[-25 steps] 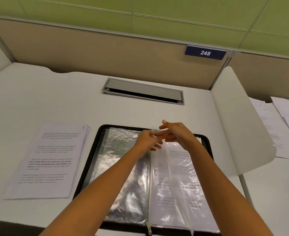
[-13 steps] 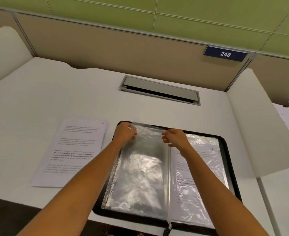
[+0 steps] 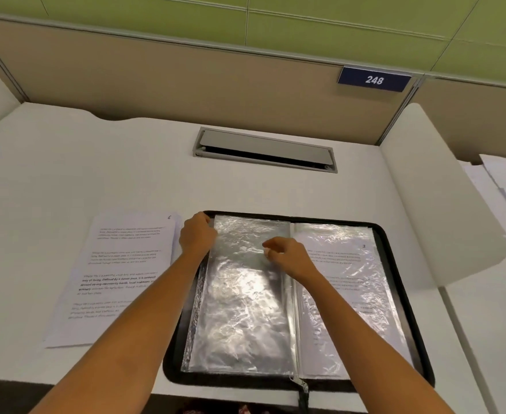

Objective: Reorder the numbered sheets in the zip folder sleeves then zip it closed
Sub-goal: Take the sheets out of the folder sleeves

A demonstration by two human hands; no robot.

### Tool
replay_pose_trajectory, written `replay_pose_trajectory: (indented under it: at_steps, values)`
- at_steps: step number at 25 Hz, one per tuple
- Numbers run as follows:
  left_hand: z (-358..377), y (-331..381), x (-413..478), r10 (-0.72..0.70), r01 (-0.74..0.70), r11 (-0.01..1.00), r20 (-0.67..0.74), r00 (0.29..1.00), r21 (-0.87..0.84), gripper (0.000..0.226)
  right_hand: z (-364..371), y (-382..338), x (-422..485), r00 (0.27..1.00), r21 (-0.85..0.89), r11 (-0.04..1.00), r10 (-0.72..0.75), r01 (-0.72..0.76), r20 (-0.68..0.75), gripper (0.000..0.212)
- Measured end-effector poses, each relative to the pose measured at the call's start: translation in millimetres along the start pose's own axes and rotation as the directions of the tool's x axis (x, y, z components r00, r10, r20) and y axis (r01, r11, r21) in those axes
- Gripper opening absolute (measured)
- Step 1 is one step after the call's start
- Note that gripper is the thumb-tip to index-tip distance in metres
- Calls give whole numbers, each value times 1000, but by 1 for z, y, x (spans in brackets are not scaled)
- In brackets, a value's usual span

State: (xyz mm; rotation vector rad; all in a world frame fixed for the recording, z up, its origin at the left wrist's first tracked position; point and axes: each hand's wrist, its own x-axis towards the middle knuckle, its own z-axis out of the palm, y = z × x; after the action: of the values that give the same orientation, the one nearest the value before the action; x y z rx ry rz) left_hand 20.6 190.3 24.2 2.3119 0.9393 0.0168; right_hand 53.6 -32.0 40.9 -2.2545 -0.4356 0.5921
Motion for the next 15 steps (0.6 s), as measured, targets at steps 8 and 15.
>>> replay_pose_trajectory:
  at_steps: [8, 15]
  values:
    - [35, 59, -24, 300, -305, 950, 75, 951, 62, 38, -44, 37, -1, 984, -28, 998, 43, -48, -173, 28]
    - [85, 104, -61, 480, -558, 822, 388, 787, 115, 56, -95, 95, 1, 962, -134, 977, 134, -168, -236, 30]
